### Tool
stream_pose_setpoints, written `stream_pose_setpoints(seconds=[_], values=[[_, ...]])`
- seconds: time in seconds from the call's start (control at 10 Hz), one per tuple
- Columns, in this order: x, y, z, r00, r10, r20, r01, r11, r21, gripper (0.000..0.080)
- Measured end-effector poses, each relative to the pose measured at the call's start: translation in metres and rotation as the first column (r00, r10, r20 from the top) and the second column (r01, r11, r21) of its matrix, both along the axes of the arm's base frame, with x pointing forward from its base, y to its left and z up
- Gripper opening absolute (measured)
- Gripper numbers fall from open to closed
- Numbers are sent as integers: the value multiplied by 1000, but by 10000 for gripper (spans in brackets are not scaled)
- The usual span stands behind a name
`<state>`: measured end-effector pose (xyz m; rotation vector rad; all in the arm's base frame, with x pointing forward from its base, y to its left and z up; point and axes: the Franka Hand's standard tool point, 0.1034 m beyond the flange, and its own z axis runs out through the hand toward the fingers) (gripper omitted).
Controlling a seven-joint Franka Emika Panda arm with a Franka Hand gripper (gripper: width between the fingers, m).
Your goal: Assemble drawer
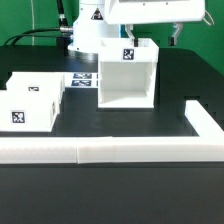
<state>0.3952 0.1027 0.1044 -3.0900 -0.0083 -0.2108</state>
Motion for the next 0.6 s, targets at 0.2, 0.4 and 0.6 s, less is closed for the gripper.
stream_pose_setpoints(seconds=[0.2,0.4,0.6], values=[[1,-2,-1,1000,5,2,-5,1000,0,389],[1,-2,-3,1000,6,5,-6,1000,2,188],[2,-2,-4,1000,7,5,-7,1000,3,68]])
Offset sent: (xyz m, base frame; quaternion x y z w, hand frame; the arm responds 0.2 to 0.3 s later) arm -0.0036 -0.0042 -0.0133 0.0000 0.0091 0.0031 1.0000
